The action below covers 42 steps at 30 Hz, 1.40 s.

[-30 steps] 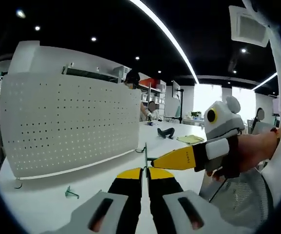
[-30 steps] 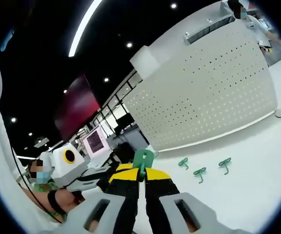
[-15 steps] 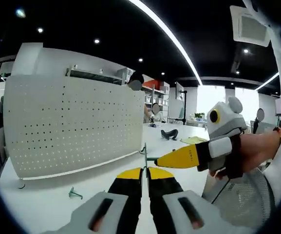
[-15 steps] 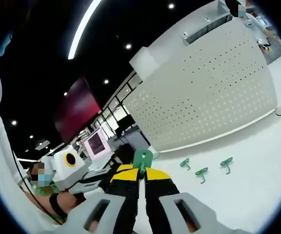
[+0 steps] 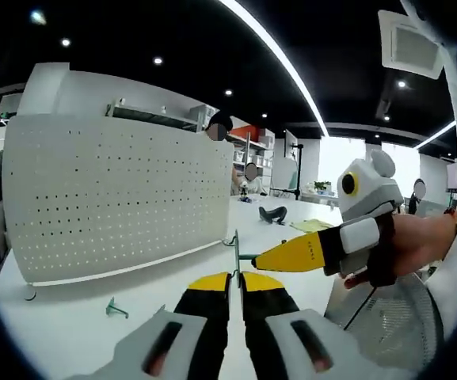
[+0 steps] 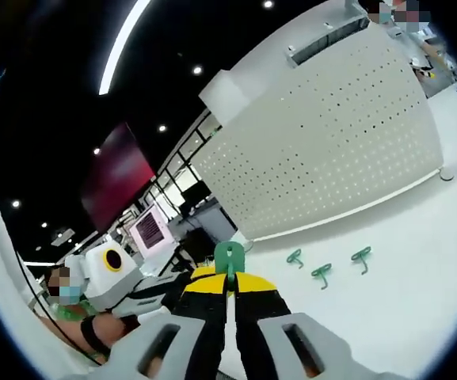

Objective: Insert the hook assembly into the mounting plate slot until the hook locks in place.

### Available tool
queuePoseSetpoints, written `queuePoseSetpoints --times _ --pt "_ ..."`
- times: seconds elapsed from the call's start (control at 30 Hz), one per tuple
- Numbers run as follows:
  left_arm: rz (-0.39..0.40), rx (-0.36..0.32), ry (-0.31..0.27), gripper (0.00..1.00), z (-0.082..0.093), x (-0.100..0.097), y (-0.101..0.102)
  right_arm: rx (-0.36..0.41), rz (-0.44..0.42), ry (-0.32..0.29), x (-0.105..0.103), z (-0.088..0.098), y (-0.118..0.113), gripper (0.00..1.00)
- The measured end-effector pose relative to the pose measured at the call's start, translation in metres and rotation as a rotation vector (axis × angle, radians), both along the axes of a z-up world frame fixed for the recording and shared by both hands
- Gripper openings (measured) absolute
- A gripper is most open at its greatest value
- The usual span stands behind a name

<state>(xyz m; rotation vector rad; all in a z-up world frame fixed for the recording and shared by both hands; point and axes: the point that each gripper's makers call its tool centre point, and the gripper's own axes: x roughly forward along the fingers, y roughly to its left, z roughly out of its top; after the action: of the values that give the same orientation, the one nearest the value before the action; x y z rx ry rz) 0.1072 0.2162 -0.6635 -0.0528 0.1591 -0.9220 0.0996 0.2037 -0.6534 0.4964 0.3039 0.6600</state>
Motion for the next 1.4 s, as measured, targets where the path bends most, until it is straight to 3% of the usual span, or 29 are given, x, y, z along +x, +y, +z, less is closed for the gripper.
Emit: queuePoseSetpoints --times 0.1,0.17,0.27,0.4,0.5,0.8,1.1,1.4 --pt "0.001 -0.002 0.001 0.08 0.000 0.000 0.000 -0.024 0.006 -0.013 0.000 0.001 0.002 0.01" --pt "-0.001 -0.004 0.009 0.09 0.000 -0.001 0.001 -0.013 0.012 0.021 0.000 0.000 0.002 0.01" --pt "-0.002 -0.005 0.008 0.10 0.001 -0.002 0.001 -0.037 -0.003 0.002 0.002 0.001 0.001 0.01" --pt "0.006 -0.005 0.011 0.13 0.001 -0.001 0.003 0.002 -0.015 0.020 0.004 0.004 -0.002 0.01" --pt "0.012 -0.002 0.010 0.13 0.001 -0.002 0.005 0.057 -0.034 0.084 0.006 0.003 -0.005 0.01" --pt "0.020 0.006 0.014 0.16 -0.001 -0.006 0.008 -0.006 -0.026 0.019 0.009 0.014 -0.005 0.01" --pt "0.042 0.007 0.001 0.19 0.001 -0.005 0.015 -0.070 -0.062 0.010 0.020 0.017 -0.013 0.01" --pt "0.063 -0.008 0.006 0.23 0.001 -0.008 0.018 -0.124 -0.085 -0.046 0.033 0.032 -0.021 0.01"
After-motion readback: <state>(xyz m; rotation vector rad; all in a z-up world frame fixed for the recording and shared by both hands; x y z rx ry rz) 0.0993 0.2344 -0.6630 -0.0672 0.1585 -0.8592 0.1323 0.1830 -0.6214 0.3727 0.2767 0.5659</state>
